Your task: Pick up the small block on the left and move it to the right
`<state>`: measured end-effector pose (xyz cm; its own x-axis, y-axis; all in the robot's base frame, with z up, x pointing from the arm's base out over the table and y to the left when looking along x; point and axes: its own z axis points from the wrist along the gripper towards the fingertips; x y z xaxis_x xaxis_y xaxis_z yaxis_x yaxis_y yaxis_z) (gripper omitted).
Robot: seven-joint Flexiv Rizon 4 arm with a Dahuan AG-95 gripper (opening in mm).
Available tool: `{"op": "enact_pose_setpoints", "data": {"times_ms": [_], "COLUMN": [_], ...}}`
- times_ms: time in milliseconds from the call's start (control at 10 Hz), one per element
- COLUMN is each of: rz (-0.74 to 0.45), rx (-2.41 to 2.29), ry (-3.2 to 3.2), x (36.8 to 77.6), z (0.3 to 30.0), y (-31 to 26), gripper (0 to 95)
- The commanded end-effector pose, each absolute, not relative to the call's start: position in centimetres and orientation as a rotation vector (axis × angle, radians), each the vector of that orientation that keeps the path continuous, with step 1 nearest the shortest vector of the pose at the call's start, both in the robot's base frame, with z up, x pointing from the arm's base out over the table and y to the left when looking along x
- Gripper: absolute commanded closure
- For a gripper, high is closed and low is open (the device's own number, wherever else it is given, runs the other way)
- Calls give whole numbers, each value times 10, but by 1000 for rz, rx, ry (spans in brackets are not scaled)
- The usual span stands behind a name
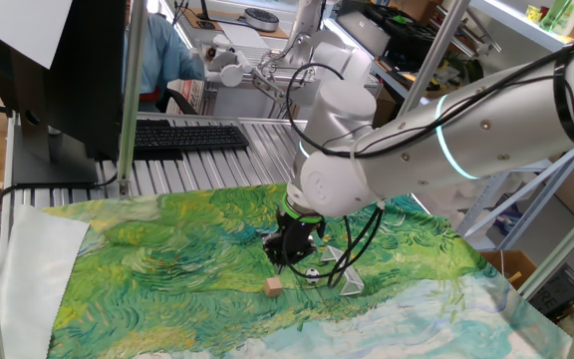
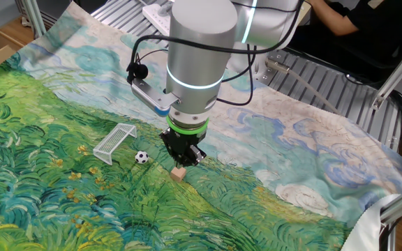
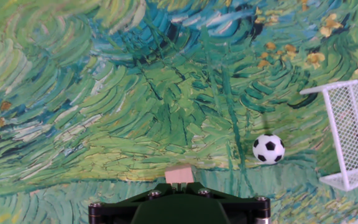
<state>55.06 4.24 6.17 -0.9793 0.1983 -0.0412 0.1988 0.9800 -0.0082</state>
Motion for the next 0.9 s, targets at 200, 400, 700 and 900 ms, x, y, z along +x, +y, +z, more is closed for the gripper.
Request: {"op": "enact_pose_setpoints", "data": {"times_ms": [200,400,700,900], "rz": [-18,-20,-24,-28], "rx": [307,305,297,298], "ry": [3090,3090,3093,3092], "x": [553,553,553,553], "z": [63,61,61,61], "y": [42,42,42,42], "gripper": [950,950,760,760]}}
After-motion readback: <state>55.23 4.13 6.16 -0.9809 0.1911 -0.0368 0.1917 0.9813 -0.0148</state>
